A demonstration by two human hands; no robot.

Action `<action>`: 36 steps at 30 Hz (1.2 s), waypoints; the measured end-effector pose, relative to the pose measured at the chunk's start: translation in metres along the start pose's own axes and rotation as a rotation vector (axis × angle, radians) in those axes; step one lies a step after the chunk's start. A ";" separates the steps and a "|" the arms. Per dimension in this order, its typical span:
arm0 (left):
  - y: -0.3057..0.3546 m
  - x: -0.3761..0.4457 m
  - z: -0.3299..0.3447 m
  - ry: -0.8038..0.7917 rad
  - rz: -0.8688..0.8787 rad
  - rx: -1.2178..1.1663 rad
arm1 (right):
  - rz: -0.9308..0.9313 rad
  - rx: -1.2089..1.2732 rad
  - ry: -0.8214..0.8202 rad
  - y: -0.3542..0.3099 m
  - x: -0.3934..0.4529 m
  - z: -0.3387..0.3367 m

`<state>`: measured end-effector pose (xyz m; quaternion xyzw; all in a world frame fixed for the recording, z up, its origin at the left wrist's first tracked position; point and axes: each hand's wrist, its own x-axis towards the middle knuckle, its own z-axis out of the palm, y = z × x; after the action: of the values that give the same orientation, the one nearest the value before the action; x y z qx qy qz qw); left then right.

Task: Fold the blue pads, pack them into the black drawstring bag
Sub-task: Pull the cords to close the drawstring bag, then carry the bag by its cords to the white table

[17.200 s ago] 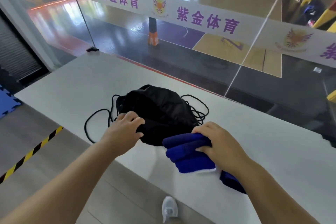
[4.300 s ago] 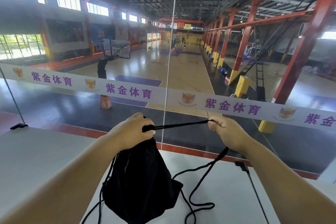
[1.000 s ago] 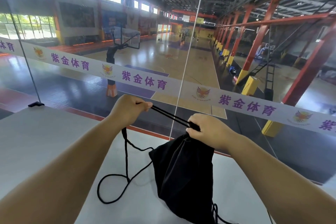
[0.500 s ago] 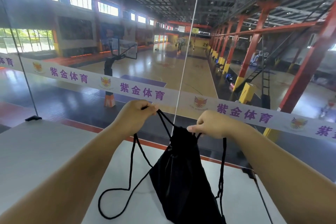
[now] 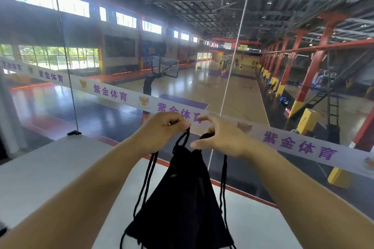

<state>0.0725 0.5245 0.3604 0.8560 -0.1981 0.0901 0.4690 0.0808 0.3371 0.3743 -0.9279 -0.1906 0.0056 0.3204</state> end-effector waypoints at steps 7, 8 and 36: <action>0.017 -0.032 -0.005 0.110 -0.097 0.138 | -0.268 0.164 -0.120 -0.014 0.008 0.030; 0.017 -0.040 -0.009 0.154 -0.117 0.152 | -0.289 0.160 -0.133 -0.017 0.010 0.035; 0.169 -0.672 -0.032 0.790 -1.395 0.542 | -1.255 -0.023 -0.781 -0.361 -0.283 0.266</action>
<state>-0.6064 0.6411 0.2784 0.7708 0.5823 0.1170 0.2304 -0.3431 0.6539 0.3470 -0.5782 -0.7855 0.1491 0.1626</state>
